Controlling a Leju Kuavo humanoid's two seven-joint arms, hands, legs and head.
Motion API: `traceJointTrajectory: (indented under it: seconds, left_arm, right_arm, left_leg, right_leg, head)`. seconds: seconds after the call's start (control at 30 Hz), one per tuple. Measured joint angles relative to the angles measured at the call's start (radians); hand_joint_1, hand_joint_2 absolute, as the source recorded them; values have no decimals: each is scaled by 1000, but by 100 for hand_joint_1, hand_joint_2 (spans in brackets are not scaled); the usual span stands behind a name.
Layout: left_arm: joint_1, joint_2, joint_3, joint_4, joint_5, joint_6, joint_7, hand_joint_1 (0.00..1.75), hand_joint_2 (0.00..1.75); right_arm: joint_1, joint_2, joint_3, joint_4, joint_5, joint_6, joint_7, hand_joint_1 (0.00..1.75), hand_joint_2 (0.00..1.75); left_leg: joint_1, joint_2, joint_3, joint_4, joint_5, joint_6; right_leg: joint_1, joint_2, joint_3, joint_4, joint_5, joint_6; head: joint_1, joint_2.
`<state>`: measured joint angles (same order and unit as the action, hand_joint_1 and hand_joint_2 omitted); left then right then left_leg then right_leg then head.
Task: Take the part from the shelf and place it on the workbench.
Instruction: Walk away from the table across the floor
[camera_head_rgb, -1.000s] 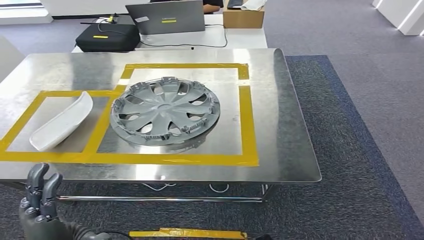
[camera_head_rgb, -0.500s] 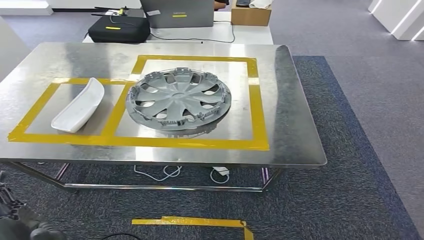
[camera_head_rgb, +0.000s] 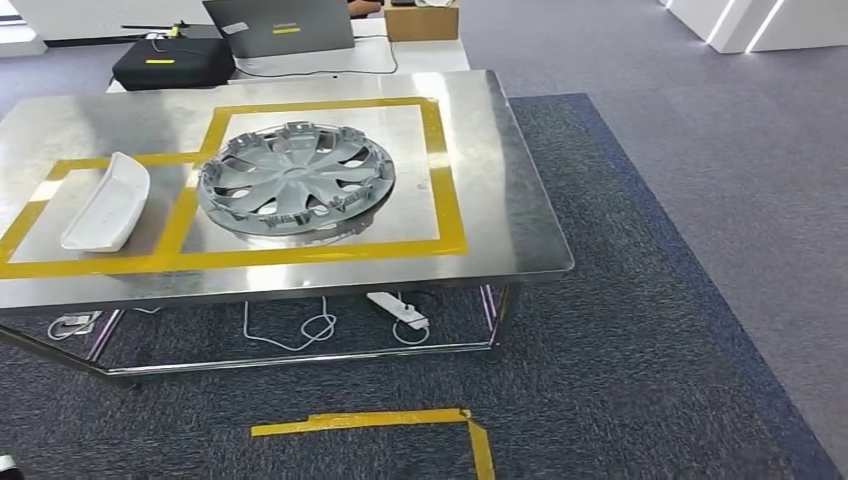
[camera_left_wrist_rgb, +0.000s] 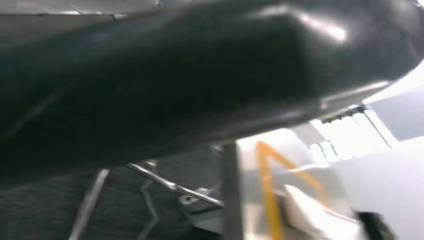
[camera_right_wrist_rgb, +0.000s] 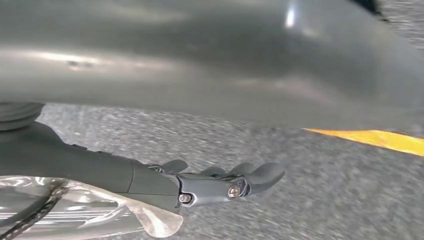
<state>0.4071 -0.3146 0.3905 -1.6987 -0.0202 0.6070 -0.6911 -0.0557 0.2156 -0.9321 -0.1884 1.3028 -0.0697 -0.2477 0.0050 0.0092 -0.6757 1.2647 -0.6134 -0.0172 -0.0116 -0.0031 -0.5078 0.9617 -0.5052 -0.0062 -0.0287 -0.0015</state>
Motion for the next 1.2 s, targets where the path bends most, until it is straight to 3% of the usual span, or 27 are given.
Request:
traceJointTrajectory:
  seconds: [0.03, 0.07, 0.13, 0.2, 0.27, 0.33, 0.4, 0.47, 0.5, 0.53, 0.57, 0.63, 0.67, 0.7, 0.73, 0.77, 0.8, 0.83, 0.87, 0.93, 0.97, 1.0, 1.03, 1.07, 1.1, 1.13, 1.2]
  left_arm:
    - [-20, -4, 31, 59, -3, -4, 0, 0, 0]
    - [-46, -8, 63, 130, -11, -5, 0, 0, 0]
    - [-102, -14, 137, 301, -47, 6, 0, 0, 0]
    - [-154, -17, 213, 472, -84, 26, -1, 0, 0]
    - [-202, -12, 280, 639, -100, 38, 0, 0, 0]
    - [-257, -2, 332, 817, -136, 52, 18, 0, 0]
    - [-304, 7, 355, 991, -223, 65, 93, 0, 0]
    - [-337, 12, 344, 1135, -341, 43, 246, 0, 0]
    - [-350, 13, 330, 1192, -397, 13, 332, 0, 0]
    - [-361, 14, 312, 1242, -446, -27, 408, 0, 0]
    - [-371, 15, 292, 1282, -484, -66, 462, 0, 0]
    - [-389, 17, 251, 1342, -532, -129, 514, 0, 0]
    - [-397, 18, 234, 1363, -542, -151, 522, 0, 0]
    - [-404, 19, 220, 1381, -546, -173, 527, 0, 0]
    - [-410, 19, 209, 1397, -545, -200, 532, 0, 0]
    - [-415, 20, 203, 1410, -539, -234, 539, 0, 0]
    - [-419, 21, 200, 1422, -532, -271, 548, 0, 0]
    - [-422, 23, 198, 1432, -526, -308, 559, 0, 0]
    - [-425, 25, 197, 1441, -521, -340, 571, 0, 0]
    - [-429, 29, 193, 1454, -521, -376, 591, 0, 0]
    - [-432, 31, 191, 1458, -522, -385, 598, 0, 0]
    - [-434, 32, 189, 1462, -523, -390, 602, 0, 0]
    - [-436, 34, 188, 1466, -524, -394, 605, 0, 0]
    - [-437, 35, 187, 1468, -524, -396, 607, 0, 0]
    - [-439, 35, 185, 1470, -524, -397, 609, 0, 0]
    - [-440, 35, 183, 1471, -526, -398, 610, 0, 0]
    - [-443, 36, 178, 1473, -534, -403, 613, 0, 0]
  right_arm:
    - [2, 0, -2, 0, -2, -6, -4, 0, 0]
    - [3, 0, -5, 0, -6, -13, -8, 0, 0]
    - [3, 1, -14, 0, -19, -30, -17, 0, 0]
    - [1, 2, -23, 0, -32, -52, -25, 0, 0]
    - [2, 3, -31, 0, -43, -72, -30, 0, 0]
    - [6, 3, -40, 0, -52, -81, -31, 0, 0]
    - [9, 2, -49, 0, -58, -83, -31, 0, 0]
    - [7, 1, -55, 0, -57, -73, -30, 0, 0]
    - [6, -1, -56, 0, -53, -63, -30, 0, 0]
    - [5, -2, -57, 0, -47, -52, -30, 0, 0]
    - [6, -4, -57, 0, -40, -42, -29, 0, 0]
    - [5, -9, -57, 0, -33, -26, -29, 0, 0]
    - [3, -12, -57, 0, -31, -21, -29, 0, 0]
    - [0, -15, -57, -1, -30, -16, -30, 0, 0]
    - [-3, -17, -57, -1, -29, -11, -31, 0, 0]
    - [-4, -20, -57, -2, -28, -7, -32, 0, 0]
    - [-3, -21, -57, -2, -28, -2, -32, 0, 0]
    - [0, -22, -57, -2, -27, 1, -31, 0, 0]
    - [3, -24, -57, -2, -27, 3, -30, 0, 0]
    - [5, -25, -58, -2, -28, 5, -29, 0, 0]
    - [4, -26, -58, -2, -28, 6, -29, 0, 0]
    - [4, -26, -58, -2, -28, 6, -30, 0, 0]
    - [4, -26, -58, -2, -28, 7, -30, 0, 0]
    - [4, -26, -57, -2, -28, 7, -29, 0, 0]
    - [5, -27, -57, -2, -28, 7, -29, 0, 0]
    - [5, -27, -57, -2, -28, 7, -29, 0, 0]
    - [3, -27, -58, -2, -28, 6, -29, 0, 0]
  left_leg:
    - [0, -1, 11, 24, 7, 2]
    - [0, -4, 36, 14, 33, 6]
    - [-1, -32, 134, -105, 82, 21]
    - [-4, -70, 236, -258, 78, 38]
    - [-9, -74, 268, -320, 66, 44]
    - [-9, -53, 249, -324, 83, 54]
    - [-8, -29, 219, -329, 109, 68]
    - [-11, -3, 187, -327, 134, 74]
    - [-13, 12, 169, -325, 146, 74]
    - [-14, 26, 150, -320, 158, 73]
    - [-14, 41, 130, -314, 168, 72]
    - [-15, 62, 92, -294, 184, 67]
    - [-17, 71, 76, -282, 189, 63]
    - [-18, 79, 65, -271, 197, 58]
    - [-19, 88, 57, -264, 205, 54]
    - [-19, 98, 52, -261, 214, 49]
    - [-18, 104, 48, -260, 223, 44]
    - [-16, 95, 44, -258, 218, 36]
    - [-14, 75, 38, -244, 193, 28]
    - [-11, 23, 19, -160, 93, 15]
    - [-10, 9, 10, -95, 40, 13]
    - [-10, 3, 5, -34, 8, 14]
    - [-10, 1, 9, 8, 1, 15]
    - [-10, 0, 27, 16, 18, 18]
    - [-10, -4, 62, -14, 48, 21]
    - [-10, -16, 109, -75, 73, 25]
    - [-8, -56, 203, -221, 80, 36]
  right_leg:
    - [2, 6, -15, 2, 14, 1]
    - [3, 12, -30, 4, 27, 2]
    - [6, 29, -60, 6, 53, 6]
    - [8, 51, -80, 9, 76, 15]
    - [6, 70, -94, 8, 99, 28]
    - [1, 68, -114, 14, 97, 38]
    - [-1, 40, -146, 76, 22, 43]
    - [-1, 17, -180, 204, -80, 51]
    - [-1, 14, -188, 265, -100, 56]
    - [-1, 11, -184, 306, -93, 61]
    - [-2, 8, -164, 318, -62, 64]
    - [-2, -13, -74, 243, -7, 64]
    - [0, -33, -5, 161, -10, 62]
    - [2, -50, 54, 78, -32, 58]
    - [5, -60, 95, 15, -55, 53]
    - [8, -60, 112, -22, -69, 46]
    - [9, -54, 106, -29, -69, 37]
    - [8, -48, 94, -26, -59, 29]
    - [6, -42, 82, -26, -48, 20]
    - [4, -29, 50, -25, -21, 7]
    - [4, -20, 34, -23, -7, 3]
    - [5, -10, 18, -20, 6, 3]
    - [6, 0, 1, -15, 18, 3]
    - [6, 11, -18, -7, 30, 4]
    - [6, 22, -37, 1, 40, 6]
    - [6, 34, -56, 10, 50, 8]
    - [7, 54, -88, 22, 68, 17]
  head:
    - [0, 0]
    - [0, 0]
    - [0, 0]
    - [1, 0]
    - [0, 0]
    - [0, 0]
    - [5, 0]
    - [10, 0]
    - [10, 0]
    - [10, 0]
    - [10, 0]
    - [10, 0]
    - [11, 0]
    - [11, 0]
    - [11, 0]
    - [12, 0]
    - [13, 0]
    - [13, 0]
    - [14, 0]
    - [14, 0]
    - [14, 0]
    - [14, 0]
    - [14, 0]
    - [14, 0]
    - [14, 0]
    - [14, 0]
    - [15, 0]
